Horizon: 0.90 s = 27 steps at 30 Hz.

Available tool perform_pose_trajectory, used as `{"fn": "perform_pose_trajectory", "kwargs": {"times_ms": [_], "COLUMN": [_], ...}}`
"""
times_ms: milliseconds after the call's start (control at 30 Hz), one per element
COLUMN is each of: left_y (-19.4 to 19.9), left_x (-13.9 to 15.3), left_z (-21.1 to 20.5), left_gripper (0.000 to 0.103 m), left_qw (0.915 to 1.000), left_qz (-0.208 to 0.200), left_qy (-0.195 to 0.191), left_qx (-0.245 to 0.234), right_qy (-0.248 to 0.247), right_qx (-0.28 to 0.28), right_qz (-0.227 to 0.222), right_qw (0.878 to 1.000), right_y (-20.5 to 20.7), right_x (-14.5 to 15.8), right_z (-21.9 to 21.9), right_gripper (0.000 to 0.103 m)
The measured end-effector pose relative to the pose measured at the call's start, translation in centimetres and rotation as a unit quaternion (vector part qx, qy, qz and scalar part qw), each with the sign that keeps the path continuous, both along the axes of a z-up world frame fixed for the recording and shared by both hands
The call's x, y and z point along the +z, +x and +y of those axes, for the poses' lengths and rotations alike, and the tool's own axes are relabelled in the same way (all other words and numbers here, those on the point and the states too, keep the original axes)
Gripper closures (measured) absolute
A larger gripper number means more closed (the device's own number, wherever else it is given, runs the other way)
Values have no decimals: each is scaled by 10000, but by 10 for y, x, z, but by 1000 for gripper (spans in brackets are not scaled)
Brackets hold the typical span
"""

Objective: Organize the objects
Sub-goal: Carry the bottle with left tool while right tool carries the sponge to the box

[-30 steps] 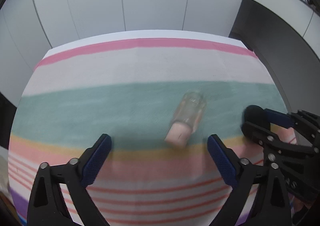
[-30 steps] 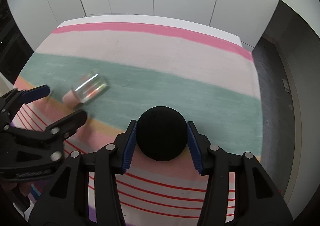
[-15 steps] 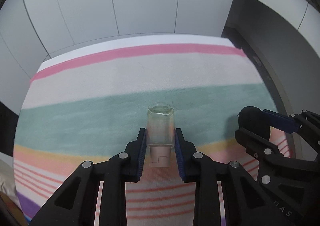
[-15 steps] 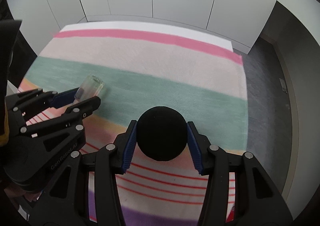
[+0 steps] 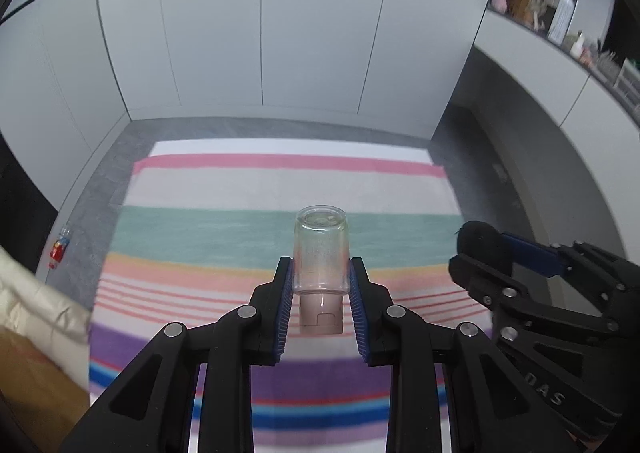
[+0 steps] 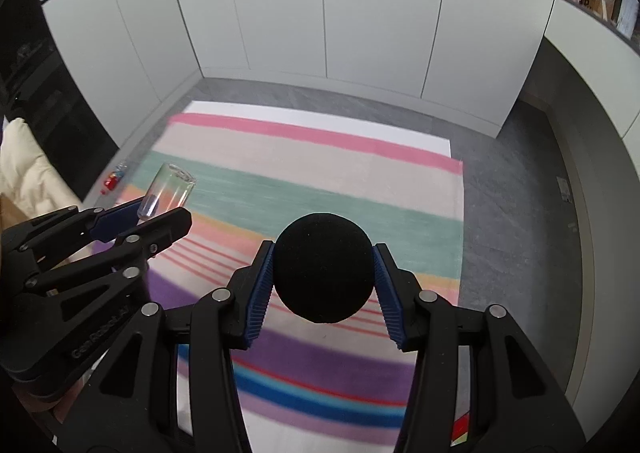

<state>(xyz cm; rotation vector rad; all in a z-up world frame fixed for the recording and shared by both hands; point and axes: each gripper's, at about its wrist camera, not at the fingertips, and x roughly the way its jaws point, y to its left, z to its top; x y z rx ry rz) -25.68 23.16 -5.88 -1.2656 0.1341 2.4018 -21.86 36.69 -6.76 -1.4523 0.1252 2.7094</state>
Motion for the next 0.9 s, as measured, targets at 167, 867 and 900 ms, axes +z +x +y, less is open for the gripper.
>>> {"fn": "perform_pose_trajectory", "kwargs": {"times_ms": [167, 867, 900], "left_y": [38, 66, 65], "left_x": [33, 66, 66], "left_z": [-40, -153, -162], "left_gripper": [76, 76, 76], "left_qw": [9997, 9931, 9923], "left_qz": [111, 390, 372], "left_qy": [173, 651, 673], "left_qx": [166, 897, 972], "right_qy": [-58, -223, -213], "right_qx": [109, 744, 796], "right_qz": [123, 436, 434], "right_qw": [9998, 9960, 9957], "right_y": [33, 32, 29], "right_x": [30, 64, 64], "right_z": [-19, -94, -101], "right_gripper": [53, 53, 53]}}
